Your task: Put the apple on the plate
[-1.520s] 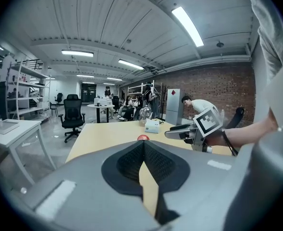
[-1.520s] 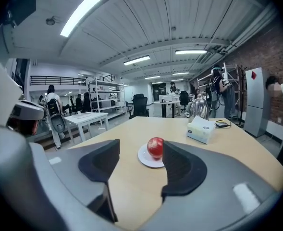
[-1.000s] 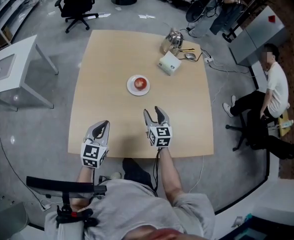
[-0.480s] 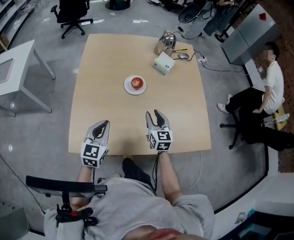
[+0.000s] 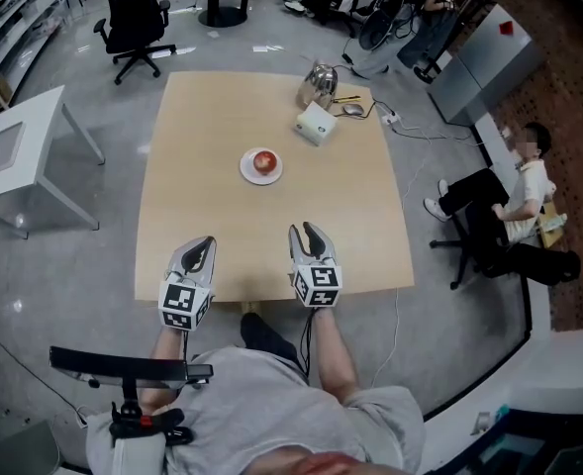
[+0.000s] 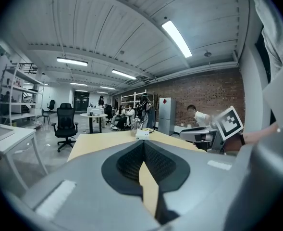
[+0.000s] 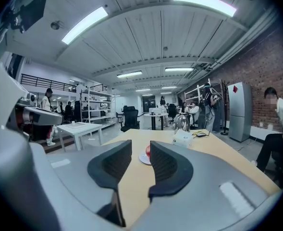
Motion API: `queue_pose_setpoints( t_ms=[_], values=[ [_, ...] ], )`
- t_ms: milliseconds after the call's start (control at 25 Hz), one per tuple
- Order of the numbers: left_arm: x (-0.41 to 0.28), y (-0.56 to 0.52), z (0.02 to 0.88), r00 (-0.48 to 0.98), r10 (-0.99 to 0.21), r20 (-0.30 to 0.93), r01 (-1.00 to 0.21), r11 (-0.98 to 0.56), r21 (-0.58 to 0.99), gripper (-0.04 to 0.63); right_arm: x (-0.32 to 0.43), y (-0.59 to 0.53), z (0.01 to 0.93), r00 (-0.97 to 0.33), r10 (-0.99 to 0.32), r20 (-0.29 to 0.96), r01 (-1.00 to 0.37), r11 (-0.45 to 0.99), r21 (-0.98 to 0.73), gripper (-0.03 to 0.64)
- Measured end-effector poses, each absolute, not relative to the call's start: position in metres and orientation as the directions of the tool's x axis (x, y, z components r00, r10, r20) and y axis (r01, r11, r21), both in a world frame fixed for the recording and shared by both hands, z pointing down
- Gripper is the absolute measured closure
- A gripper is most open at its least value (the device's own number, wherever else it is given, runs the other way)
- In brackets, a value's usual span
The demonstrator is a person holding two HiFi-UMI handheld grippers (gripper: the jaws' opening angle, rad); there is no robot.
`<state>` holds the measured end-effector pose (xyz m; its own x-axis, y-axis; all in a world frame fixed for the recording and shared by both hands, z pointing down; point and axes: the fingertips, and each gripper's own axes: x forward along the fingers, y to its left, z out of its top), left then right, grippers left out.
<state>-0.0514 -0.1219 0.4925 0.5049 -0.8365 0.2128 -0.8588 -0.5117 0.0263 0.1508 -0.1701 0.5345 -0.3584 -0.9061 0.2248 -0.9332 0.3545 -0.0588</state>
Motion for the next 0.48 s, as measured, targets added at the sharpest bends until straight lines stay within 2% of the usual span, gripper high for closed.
queue_pose_setpoints(
  t_ms=[480],
  values=[
    [-0.046, -0.107, 0.487, 0.530, -0.828, 0.182, -0.844, -0.537, 0.018, 0.577, 0.159, -0.126, 0.521, -0.327, -0.927, 0.184, -0.945, 0.320, -0.066, 0.523]
  ],
)
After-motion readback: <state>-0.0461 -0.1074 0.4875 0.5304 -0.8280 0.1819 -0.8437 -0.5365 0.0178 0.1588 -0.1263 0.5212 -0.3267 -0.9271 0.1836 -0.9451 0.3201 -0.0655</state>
